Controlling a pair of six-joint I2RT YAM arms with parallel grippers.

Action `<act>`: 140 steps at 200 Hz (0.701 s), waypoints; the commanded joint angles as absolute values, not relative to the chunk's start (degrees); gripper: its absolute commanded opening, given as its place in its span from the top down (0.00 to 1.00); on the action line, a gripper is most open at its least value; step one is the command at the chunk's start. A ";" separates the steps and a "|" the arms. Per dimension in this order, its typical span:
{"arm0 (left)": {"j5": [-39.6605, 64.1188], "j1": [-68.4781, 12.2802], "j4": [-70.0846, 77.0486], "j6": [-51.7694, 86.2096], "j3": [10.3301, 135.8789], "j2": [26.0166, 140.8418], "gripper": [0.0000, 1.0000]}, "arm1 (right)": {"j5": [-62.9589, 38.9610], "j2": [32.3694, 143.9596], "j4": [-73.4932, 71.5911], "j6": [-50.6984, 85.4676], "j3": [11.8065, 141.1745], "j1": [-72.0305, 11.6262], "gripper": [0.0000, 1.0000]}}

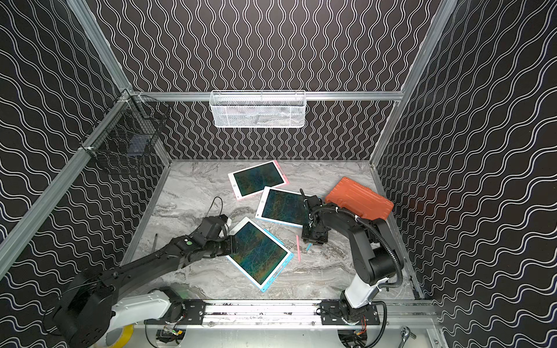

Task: Place the stylus back onto the writing tablet
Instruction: Pick up the stylus from the center of the board.

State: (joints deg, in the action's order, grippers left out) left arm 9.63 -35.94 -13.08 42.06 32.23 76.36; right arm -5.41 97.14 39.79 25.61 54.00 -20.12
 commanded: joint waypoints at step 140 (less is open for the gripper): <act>8.52 -35.92 -10.61 42.30 31.55 75.70 0.49 | 1.29 97.85 39.55 26.97 47.70 -15.48 0.87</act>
State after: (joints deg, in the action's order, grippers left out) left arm 9.17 -35.94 -12.51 42.09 31.66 75.96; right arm -9.61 94.70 36.36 26.74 49.65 -15.46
